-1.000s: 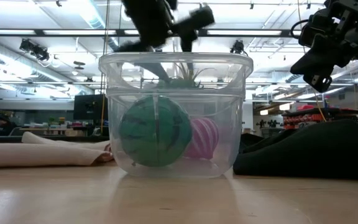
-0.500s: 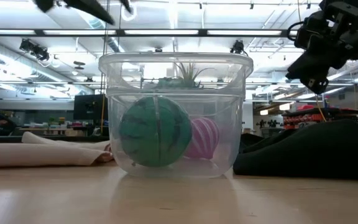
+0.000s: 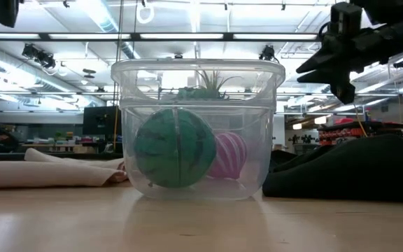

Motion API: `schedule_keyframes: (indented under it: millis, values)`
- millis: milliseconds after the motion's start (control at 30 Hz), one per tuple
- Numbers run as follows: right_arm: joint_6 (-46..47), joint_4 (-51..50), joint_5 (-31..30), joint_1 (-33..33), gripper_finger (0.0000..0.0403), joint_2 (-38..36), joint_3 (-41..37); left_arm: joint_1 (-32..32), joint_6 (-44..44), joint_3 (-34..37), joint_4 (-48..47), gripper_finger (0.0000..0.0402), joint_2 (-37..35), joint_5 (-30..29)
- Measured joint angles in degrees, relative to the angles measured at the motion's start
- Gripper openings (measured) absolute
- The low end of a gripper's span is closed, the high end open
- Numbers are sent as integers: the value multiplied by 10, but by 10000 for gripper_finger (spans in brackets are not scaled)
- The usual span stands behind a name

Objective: Pick and placing Produce into tupperware
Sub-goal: Put the red apple into the transparent container

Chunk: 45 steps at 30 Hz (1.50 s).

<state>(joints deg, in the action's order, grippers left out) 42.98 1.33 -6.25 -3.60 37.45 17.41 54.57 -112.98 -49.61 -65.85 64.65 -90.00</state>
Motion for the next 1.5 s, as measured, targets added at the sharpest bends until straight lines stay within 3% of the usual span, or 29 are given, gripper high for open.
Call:
schedule_keyframes:
  millis: [200,400,567,767,1033,1100,1200,1367,1500]
  values:
    - [23,30,-1,1,97,48,0,91,15,38,-71,9,-89,18]
    - [-30,42,5,39,115,140,57,156,48,39,-102,25,-150,22]
    - [-140,-94,5,78,137,266,194,165,87,39,-102,52,-179,22]
    - [-233,-295,-23,90,168,428,357,164,120,39,-103,55,-198,24]
    - [-232,-314,-37,90,249,548,433,164,122,39,-106,50,-201,35]
    - [-212,-319,-73,90,269,565,443,164,121,39,-105,52,-201,44]
    - [-104,-320,-175,101,281,572,450,164,121,39,-103,55,-201,57]
    - [-51,-278,-352,156,266,569,437,164,118,39,-96,50,-201,64]
    - [27,-238,-413,191,248,559,387,164,117,39,-96,48,-201,64]
